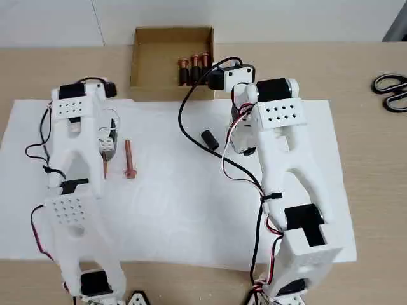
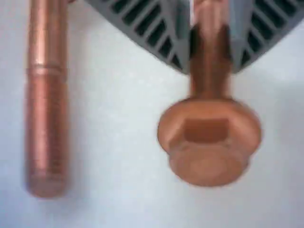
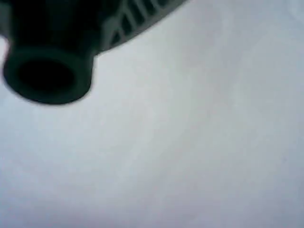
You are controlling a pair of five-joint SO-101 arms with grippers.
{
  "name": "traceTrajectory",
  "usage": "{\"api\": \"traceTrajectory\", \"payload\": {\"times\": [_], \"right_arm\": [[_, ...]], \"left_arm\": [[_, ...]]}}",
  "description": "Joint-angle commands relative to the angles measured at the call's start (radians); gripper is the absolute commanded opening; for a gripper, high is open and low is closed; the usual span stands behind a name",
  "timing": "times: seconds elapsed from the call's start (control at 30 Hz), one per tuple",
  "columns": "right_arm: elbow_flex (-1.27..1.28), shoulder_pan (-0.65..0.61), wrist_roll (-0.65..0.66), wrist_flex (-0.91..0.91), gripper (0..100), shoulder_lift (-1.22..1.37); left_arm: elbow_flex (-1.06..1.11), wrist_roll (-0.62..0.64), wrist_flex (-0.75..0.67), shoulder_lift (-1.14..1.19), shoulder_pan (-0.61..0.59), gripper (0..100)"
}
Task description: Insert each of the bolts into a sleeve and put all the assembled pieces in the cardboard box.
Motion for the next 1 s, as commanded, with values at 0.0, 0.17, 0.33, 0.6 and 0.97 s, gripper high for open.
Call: {"api": "traceTrajectory", "payload": {"times": [0.0,0.17,0.33,0.6,0.97], "right_arm": [[-0.04,0.004,-0.009,-0.004,0.3,-0.061],[-0.04,0.002,-0.009,-0.001,0.3,-0.061],[-0.04,0.005,-0.009,-0.001,0.3,-0.062],[-0.04,0.007,-0.009,-0.001,0.3,-0.062],[-0.04,0.007,-0.009,-0.004,0.3,-0.061]], "left_arm": [[-0.044,-0.066,0.02,-0.02,0.017,1],[-0.059,-0.075,0.02,-0.021,0.038,1],[-0.067,-0.077,0.017,-0.021,0.044,1],[-0.068,-0.077,0.0,-0.021,0.034,6],[-0.104,-0.077,-0.049,-0.011,0.034,6]]}}
